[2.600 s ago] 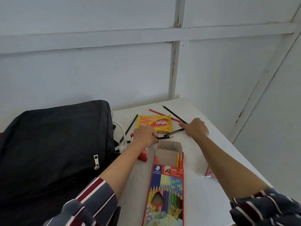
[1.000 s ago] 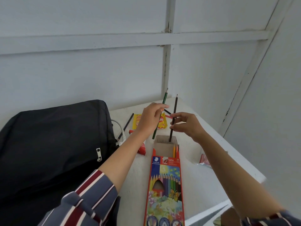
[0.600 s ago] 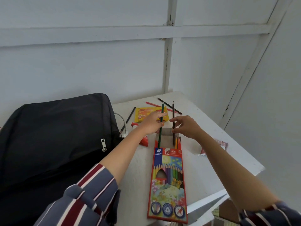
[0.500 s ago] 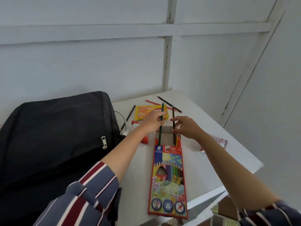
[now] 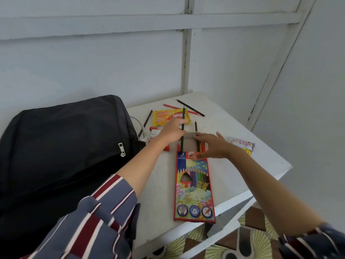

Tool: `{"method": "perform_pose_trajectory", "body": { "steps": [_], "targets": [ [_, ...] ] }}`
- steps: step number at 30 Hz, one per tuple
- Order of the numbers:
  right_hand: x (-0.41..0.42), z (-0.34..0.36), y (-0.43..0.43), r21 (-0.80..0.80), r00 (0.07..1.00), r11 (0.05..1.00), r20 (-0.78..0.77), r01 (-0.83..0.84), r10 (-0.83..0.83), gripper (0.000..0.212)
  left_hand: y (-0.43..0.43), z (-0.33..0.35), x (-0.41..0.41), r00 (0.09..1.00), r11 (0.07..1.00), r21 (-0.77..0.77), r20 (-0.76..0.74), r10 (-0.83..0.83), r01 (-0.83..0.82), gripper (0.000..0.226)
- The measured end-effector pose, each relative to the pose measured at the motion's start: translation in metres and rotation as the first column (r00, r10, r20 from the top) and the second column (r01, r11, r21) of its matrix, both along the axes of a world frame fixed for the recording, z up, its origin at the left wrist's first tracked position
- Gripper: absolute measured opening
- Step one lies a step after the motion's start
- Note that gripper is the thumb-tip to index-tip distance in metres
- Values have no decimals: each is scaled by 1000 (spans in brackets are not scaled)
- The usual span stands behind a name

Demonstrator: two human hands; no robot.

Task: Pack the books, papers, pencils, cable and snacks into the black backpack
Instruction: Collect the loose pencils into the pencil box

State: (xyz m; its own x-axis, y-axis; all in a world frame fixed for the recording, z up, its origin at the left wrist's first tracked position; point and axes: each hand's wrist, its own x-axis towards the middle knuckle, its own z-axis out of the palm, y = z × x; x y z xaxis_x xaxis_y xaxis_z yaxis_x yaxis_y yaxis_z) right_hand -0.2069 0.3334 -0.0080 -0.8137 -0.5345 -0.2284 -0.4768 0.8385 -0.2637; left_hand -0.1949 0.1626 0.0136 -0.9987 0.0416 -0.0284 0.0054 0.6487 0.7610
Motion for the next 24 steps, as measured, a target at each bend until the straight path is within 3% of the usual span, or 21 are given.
{"method": "perform_pose_trajectory", "body": {
  "steps": [6,11,13,18,21,24],
  "targets": [
    [10,-1,-2,-133,982,991,-187,-10,-15,69,-2,-2,7,1000,1000,-18,-14,15,-15,57],
    [6,-5,2,2,994,1000,-107,-27,27,86,0,-2,9,998,999,7,-19,52,-52,50],
    [4,-6,3,-28,997,999,-81,-20,18,81,1,-1,10,998,997,30,-8,66,-66,48],
    [8,-6,4,-151,983,987,-181,-51,23,64,3,-2,12,996,996,28,11,89,-89,47],
    [10,-8,5,-199,986,980,-167,-30,-4,80,4,-4,12,995,994,35,14,104,-104,48],
    [9,-6,5,-129,989,991,-145,-26,7,82,7,-4,12,994,993,46,21,111,-112,49]
  ]
}}
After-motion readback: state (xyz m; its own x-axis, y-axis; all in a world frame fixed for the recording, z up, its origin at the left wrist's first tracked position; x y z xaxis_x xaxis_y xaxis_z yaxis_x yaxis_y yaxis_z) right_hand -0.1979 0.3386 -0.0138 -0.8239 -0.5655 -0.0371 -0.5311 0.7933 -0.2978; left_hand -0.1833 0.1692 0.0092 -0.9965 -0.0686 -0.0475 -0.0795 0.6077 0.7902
